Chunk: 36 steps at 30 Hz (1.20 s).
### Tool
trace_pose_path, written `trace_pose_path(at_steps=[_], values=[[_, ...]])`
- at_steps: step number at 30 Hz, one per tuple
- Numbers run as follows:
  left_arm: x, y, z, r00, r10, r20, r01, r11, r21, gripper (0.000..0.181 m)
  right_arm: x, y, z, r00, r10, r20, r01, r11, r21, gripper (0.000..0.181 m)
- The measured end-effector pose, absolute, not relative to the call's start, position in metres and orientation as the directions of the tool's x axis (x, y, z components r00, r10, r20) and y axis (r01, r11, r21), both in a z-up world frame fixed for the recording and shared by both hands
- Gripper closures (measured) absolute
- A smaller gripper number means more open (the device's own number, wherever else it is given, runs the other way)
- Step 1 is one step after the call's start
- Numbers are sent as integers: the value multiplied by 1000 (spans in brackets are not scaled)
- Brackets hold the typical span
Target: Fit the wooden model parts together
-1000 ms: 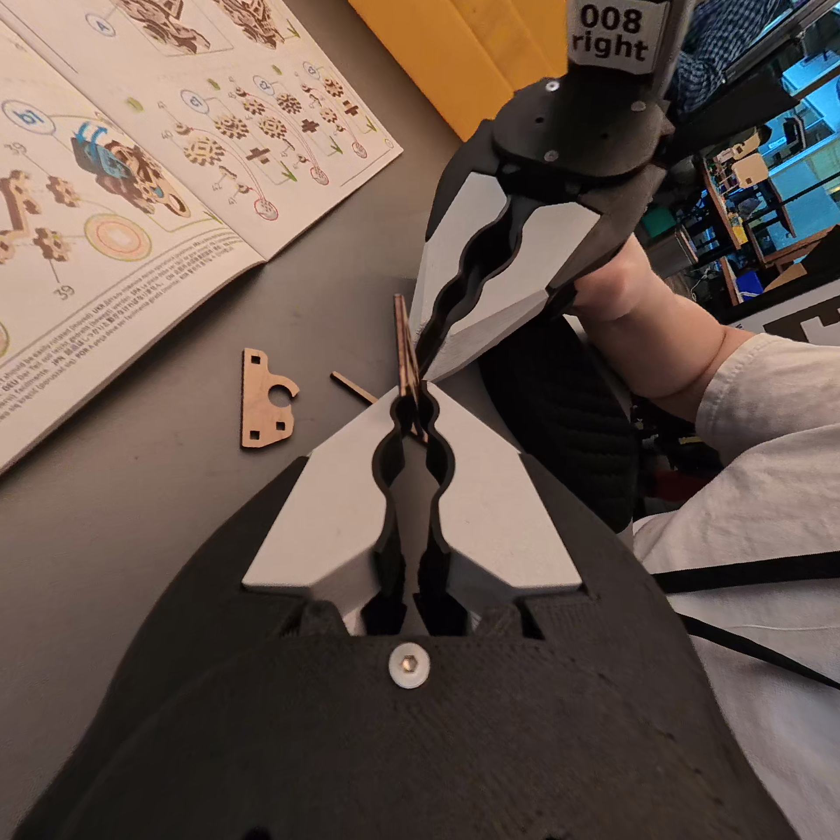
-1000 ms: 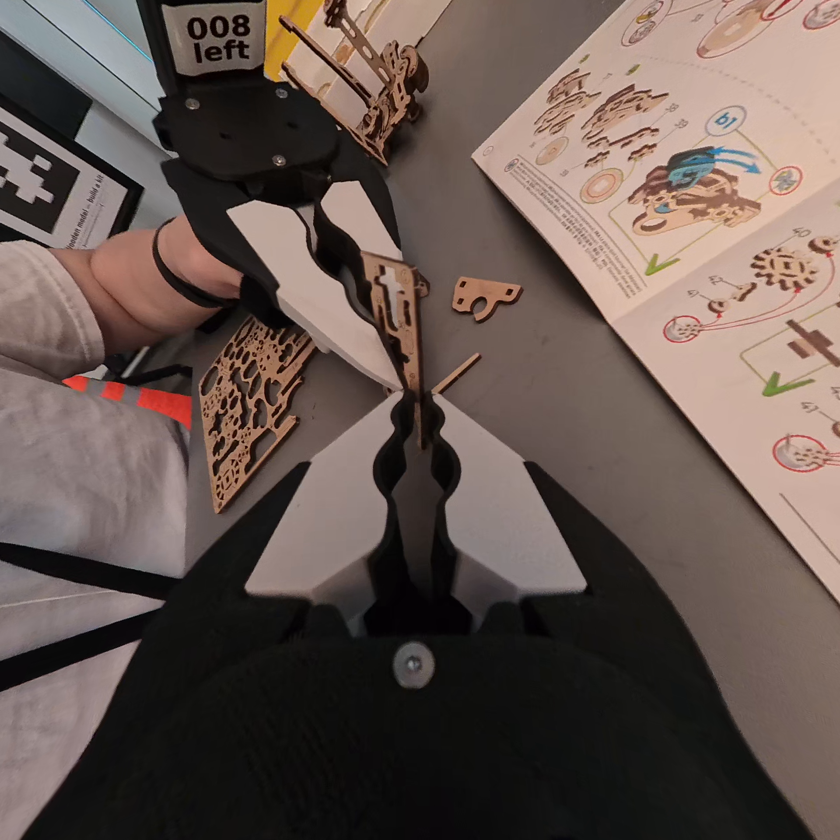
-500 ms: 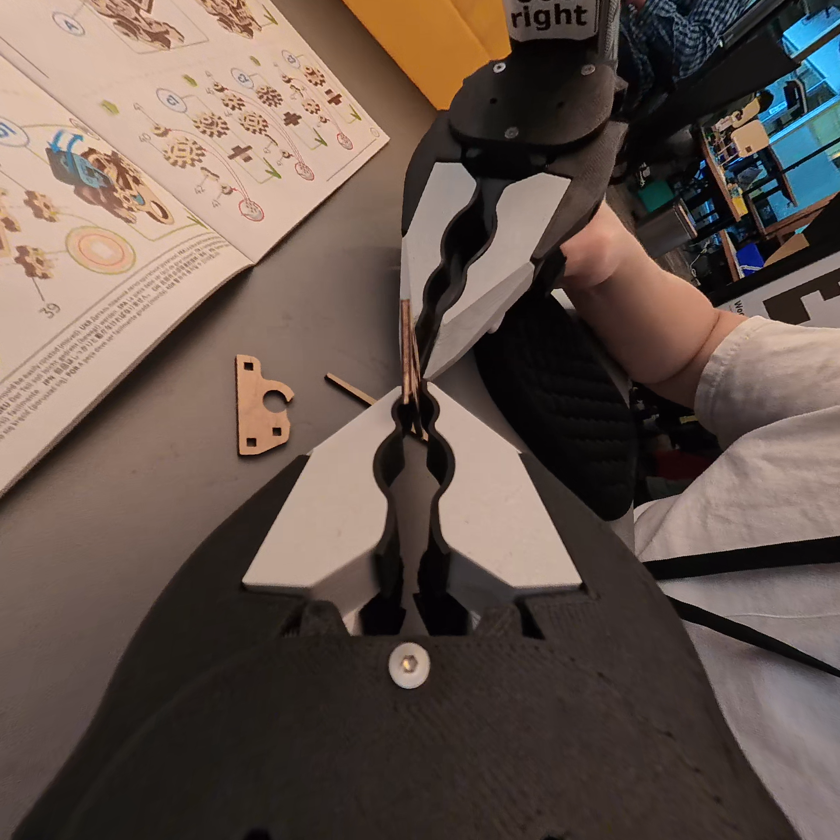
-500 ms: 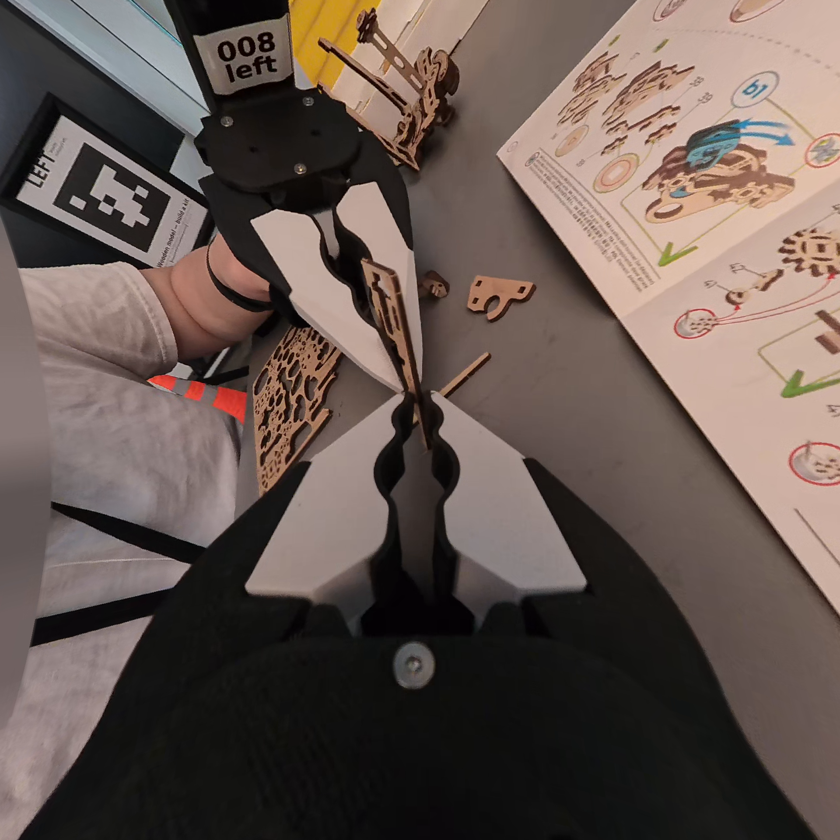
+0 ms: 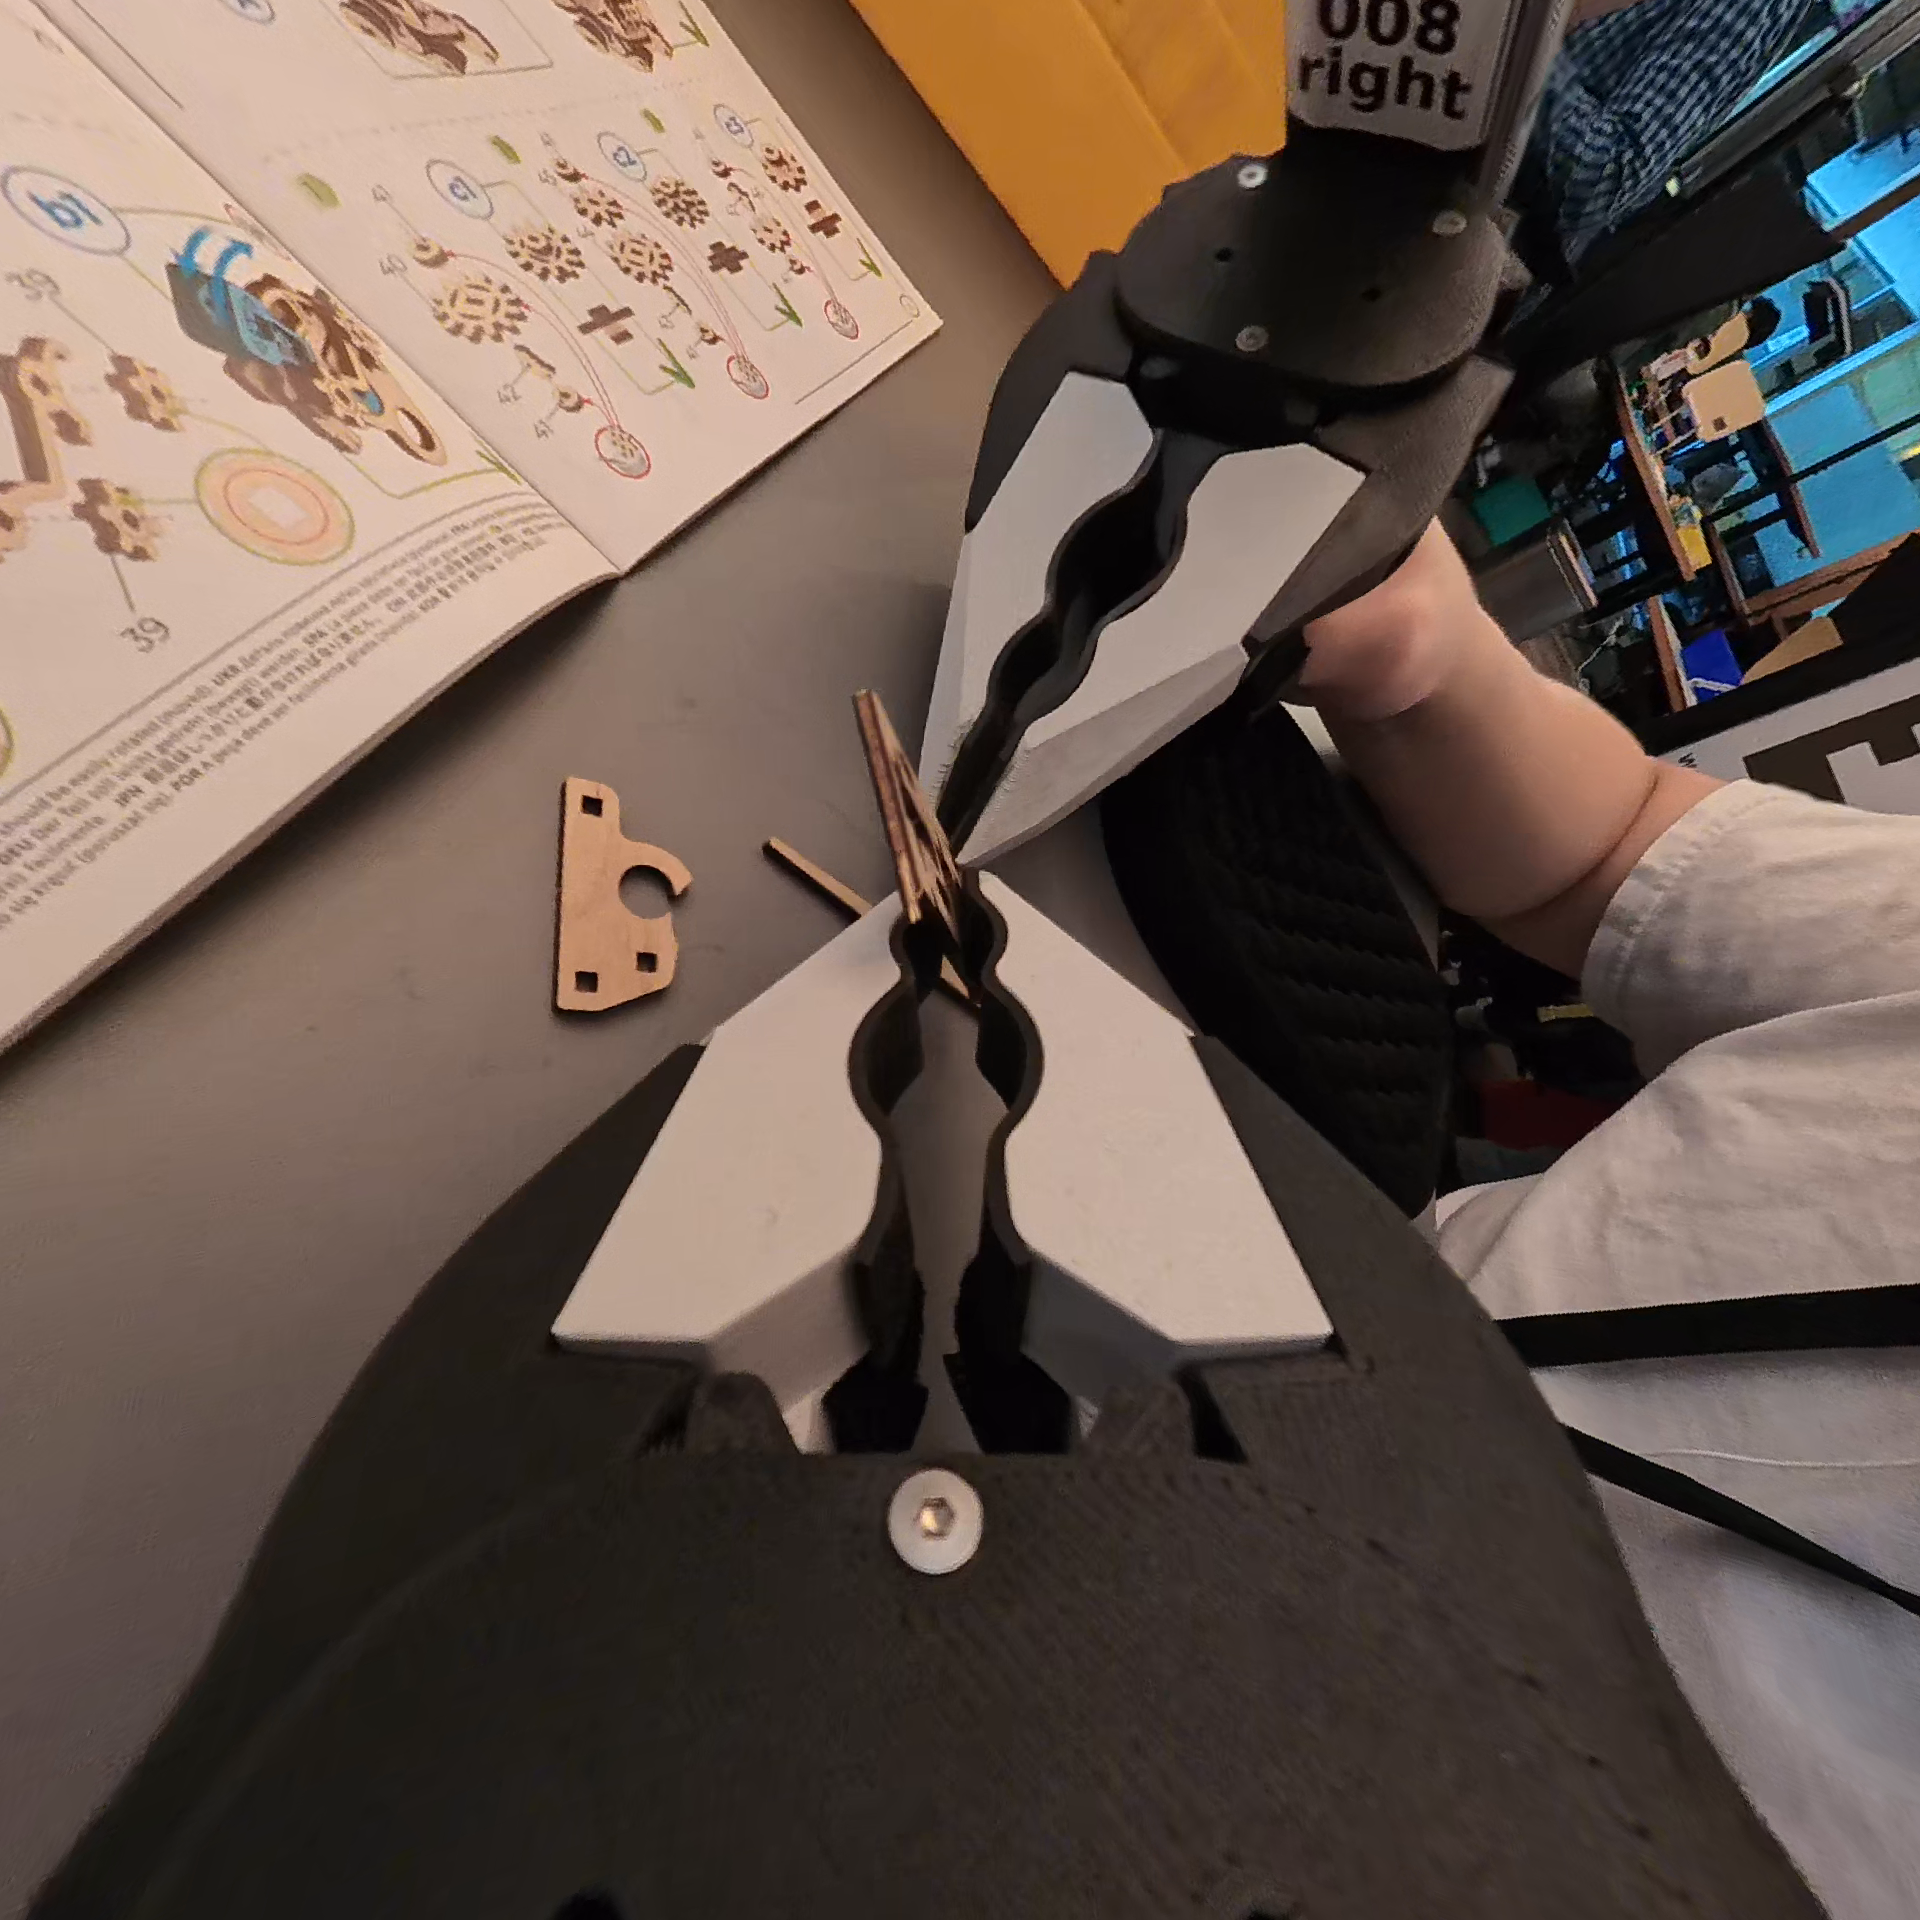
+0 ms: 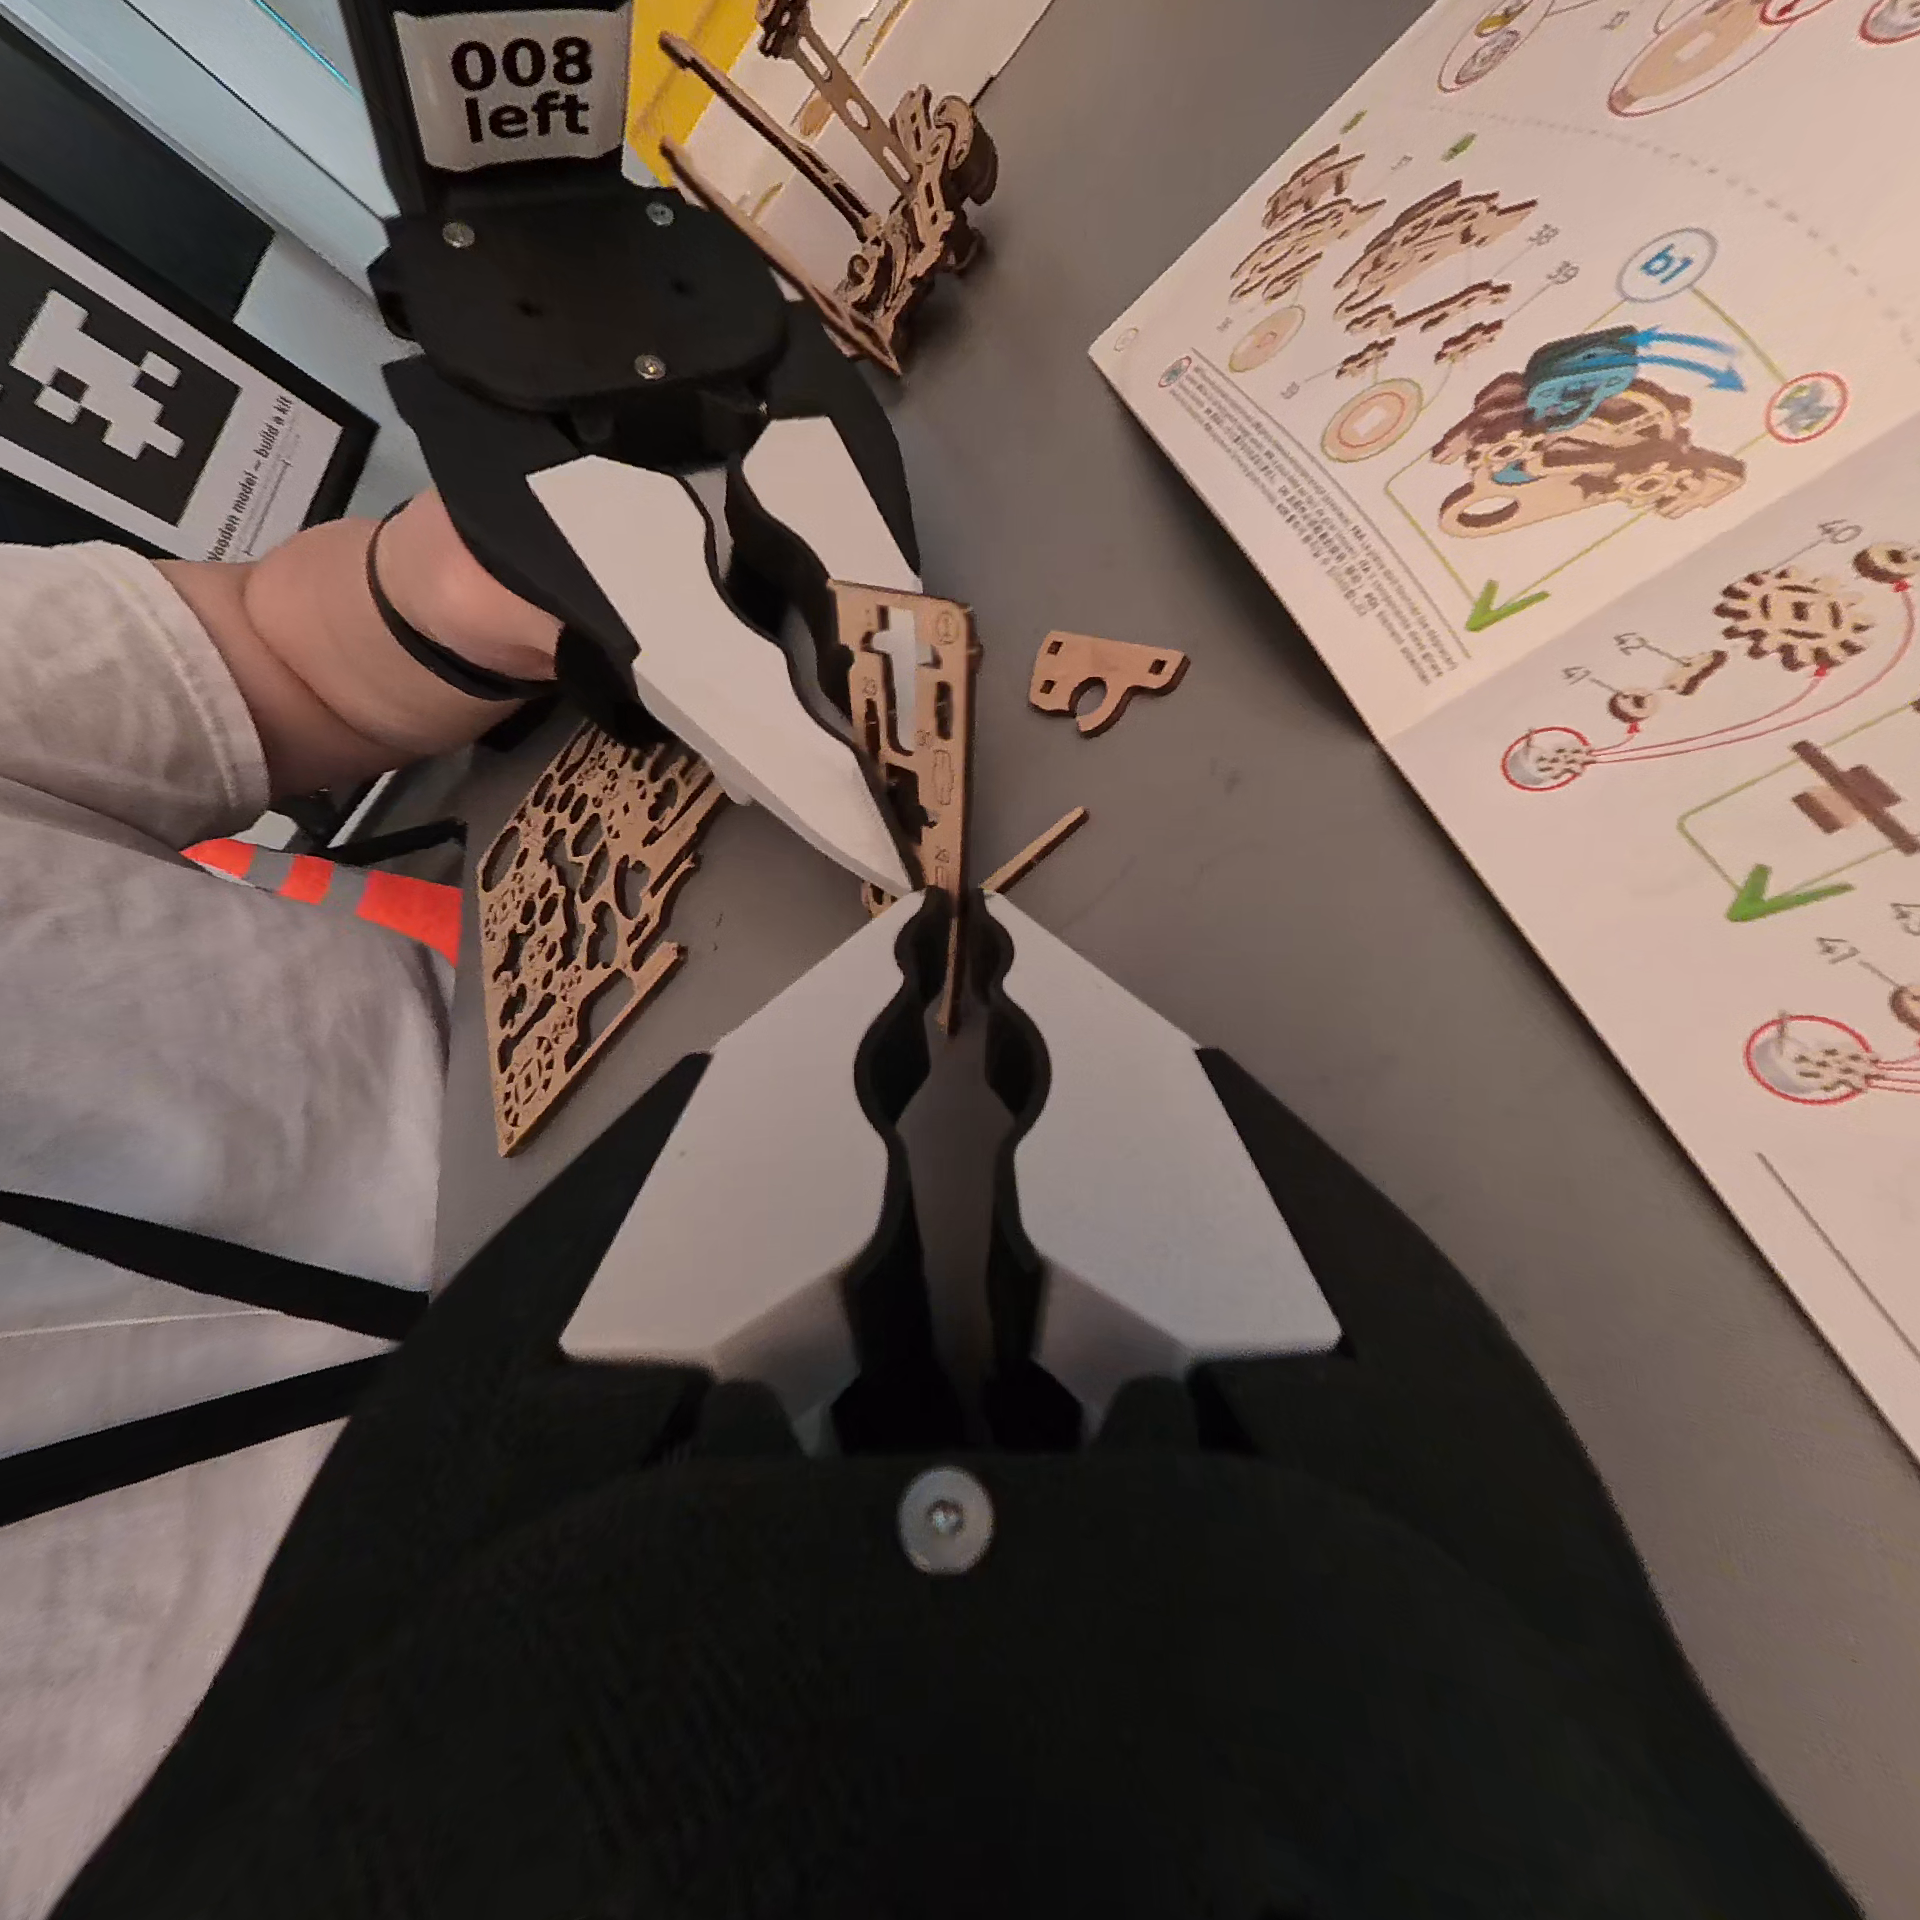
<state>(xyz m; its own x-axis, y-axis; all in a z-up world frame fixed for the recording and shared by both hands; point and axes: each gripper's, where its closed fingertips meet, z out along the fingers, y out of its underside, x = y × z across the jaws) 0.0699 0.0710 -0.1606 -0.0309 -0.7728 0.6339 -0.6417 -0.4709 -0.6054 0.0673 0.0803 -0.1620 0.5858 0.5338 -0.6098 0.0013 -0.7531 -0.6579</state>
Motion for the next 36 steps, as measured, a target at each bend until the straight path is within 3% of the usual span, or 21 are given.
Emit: trace_pose_path(at_steps=[9, 13, 22, 28, 36], values=[[70, 74, -166, -1, -769, 639, -644, -488, -589, 178, 68, 83, -168, 630, 525, -573, 26, -752, -659, 181], [71, 76, -171, 0, -866, 500, -676, -369, -638, 179, 70, 86, -172, 695, 544, -470, 90, -714, -694, 181], [69, 88, -145, -23, -747, 664, -596, -523, -609, 181, 80, 86, -143, 539, 546, -642, -116, -706, -698, 181], [68, 88, -136, -54, -726, 686, -572, -541, -617, 181, 73, 84, -141, 499, 563, -658, -110, -713, -693, 170], [69, 85, -128, -80, -742, 665, -552, -523, -650, 181, 69, 78, -134, 448, 559, -698, -127, -733, -668, 170]])
